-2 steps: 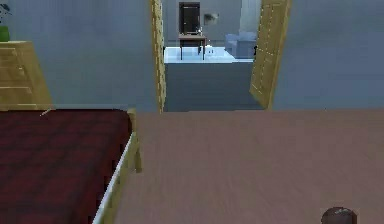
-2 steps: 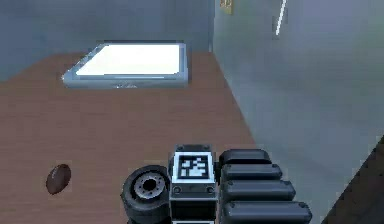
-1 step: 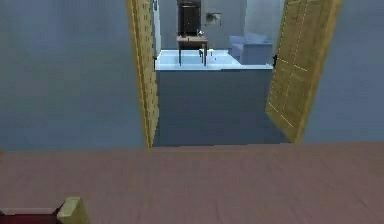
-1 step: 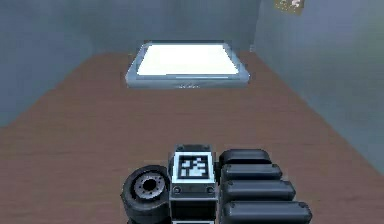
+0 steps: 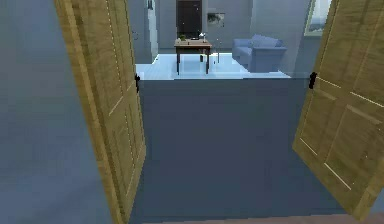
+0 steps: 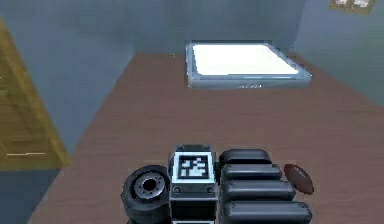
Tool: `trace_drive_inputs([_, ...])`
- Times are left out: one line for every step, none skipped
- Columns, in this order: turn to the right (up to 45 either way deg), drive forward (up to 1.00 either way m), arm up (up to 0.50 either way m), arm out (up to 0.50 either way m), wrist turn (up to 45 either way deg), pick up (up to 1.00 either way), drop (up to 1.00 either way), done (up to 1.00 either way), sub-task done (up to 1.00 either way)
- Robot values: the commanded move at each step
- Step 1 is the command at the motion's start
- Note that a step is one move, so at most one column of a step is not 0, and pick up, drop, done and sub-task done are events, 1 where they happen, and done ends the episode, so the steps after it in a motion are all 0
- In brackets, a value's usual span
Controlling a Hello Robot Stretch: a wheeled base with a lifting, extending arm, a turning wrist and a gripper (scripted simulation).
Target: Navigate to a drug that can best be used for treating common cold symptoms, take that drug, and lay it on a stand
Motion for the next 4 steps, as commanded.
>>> trace_drive_inputs([-3.0,0.0,0.0,0.0,0.0,0.0,0.0,0.0,0.0])
trace_drive_inputs([45.0,0.0,0.0,0.0,0.0,0.0,0.0,0.0,0.0])
trace_drive_inputs([39.0,0.0,0.0,0.0,0.0,0.0,0.0,0.0,0.0])
trace_drive_inputs([0.0,0.05,0.0,0.0,0.0,0.0,0.0,0.0,0.0])
